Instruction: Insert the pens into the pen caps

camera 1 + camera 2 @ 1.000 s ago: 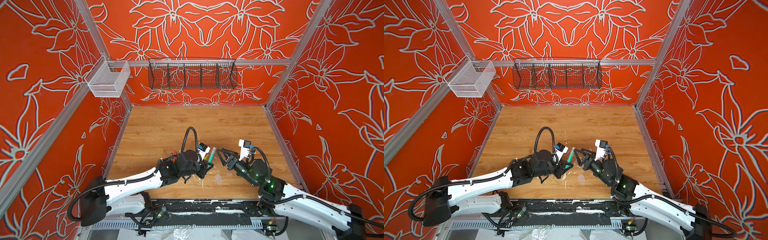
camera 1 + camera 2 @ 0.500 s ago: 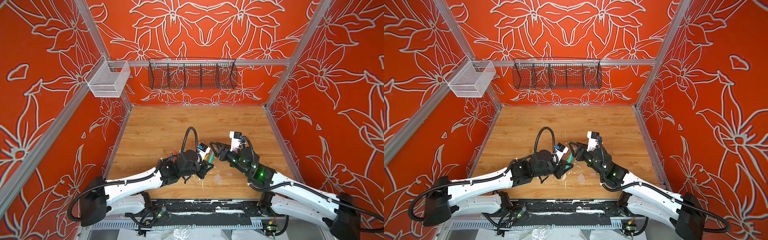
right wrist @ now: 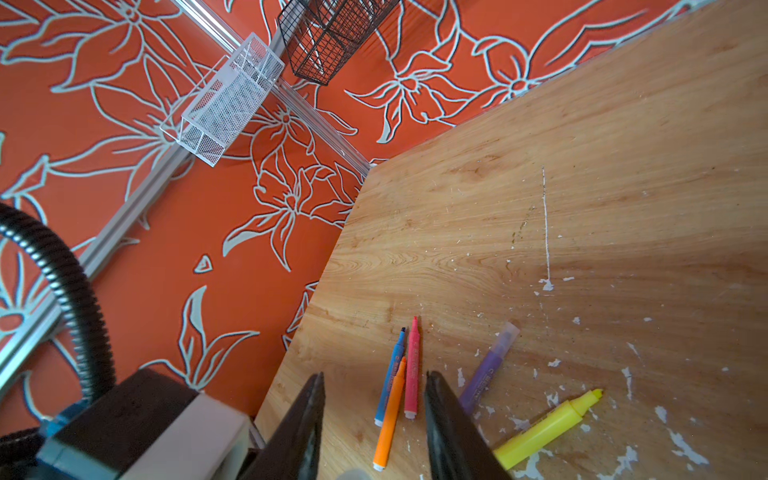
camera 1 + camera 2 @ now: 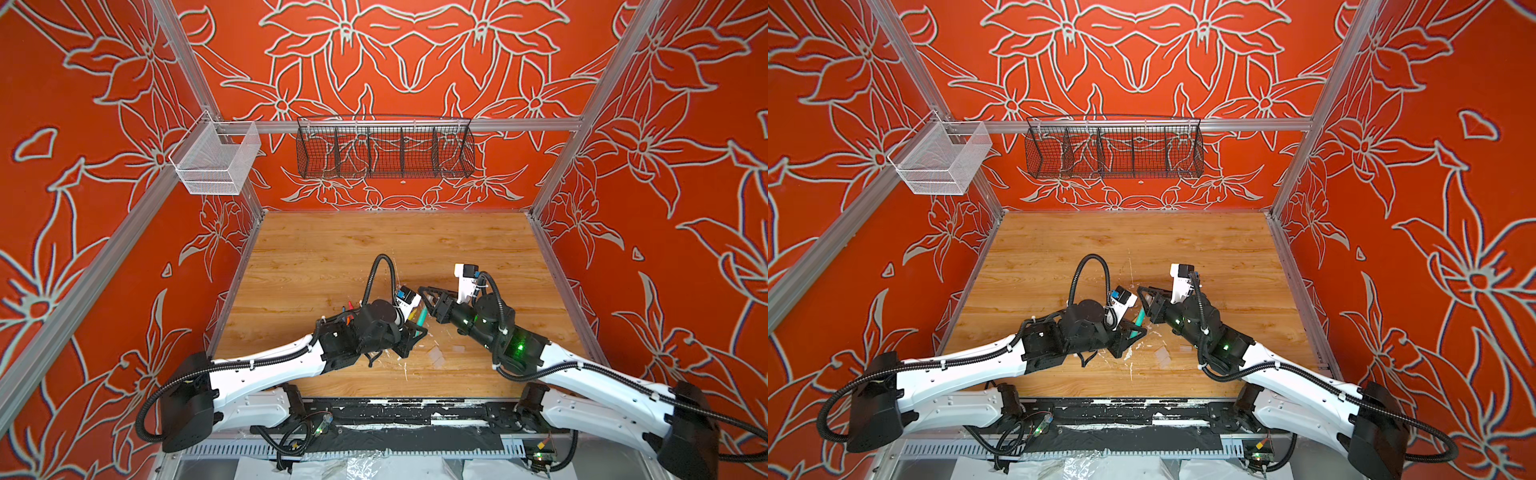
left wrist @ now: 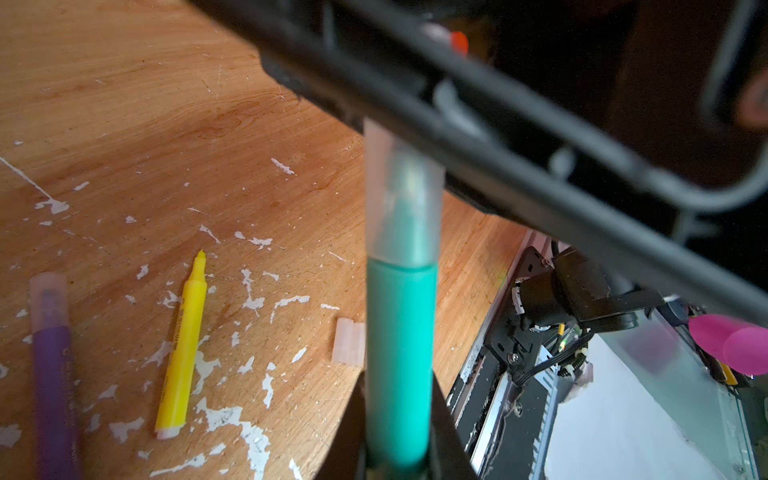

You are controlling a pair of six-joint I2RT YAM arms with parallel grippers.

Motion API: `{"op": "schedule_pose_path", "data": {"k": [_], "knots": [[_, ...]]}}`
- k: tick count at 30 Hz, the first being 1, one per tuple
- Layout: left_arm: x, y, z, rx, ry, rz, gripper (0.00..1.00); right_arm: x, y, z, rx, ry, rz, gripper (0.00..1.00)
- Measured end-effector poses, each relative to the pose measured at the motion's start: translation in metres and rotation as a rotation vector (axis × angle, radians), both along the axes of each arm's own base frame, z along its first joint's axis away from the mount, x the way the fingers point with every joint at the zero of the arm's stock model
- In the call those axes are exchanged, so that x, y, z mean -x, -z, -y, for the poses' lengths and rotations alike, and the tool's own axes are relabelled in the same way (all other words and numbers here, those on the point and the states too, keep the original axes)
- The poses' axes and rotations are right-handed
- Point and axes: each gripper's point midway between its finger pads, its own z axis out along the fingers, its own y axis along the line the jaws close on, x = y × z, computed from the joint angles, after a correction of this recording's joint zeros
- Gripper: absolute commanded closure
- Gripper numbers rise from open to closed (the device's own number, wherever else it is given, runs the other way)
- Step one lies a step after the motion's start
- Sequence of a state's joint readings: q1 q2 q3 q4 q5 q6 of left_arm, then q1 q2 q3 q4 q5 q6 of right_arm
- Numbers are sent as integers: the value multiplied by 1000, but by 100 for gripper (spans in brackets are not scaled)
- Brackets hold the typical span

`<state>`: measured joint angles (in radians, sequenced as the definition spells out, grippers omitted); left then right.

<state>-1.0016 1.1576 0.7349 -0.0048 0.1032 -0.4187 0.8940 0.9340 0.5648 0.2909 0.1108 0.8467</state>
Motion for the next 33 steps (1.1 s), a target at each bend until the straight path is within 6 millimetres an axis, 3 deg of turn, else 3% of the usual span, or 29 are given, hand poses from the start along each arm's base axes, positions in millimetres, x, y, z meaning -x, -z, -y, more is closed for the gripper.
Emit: {"op": "schedule_pose_path", "data": {"k": [9,12,24,33], "knots": [[-1,3,0,-12,-1,3,100,2,-4,-2,-8,-13,1,94],[-5,2,1,-24,-7,14,100,3,-3,-4,0,-19,3,98],[-22,-27,0,-67,-5,86,100,-3,-33,4,-94,54,81,100],[-33,-33,-7,-121,-14,109,100,-9,-36,3,-141,95,92,100]]}}
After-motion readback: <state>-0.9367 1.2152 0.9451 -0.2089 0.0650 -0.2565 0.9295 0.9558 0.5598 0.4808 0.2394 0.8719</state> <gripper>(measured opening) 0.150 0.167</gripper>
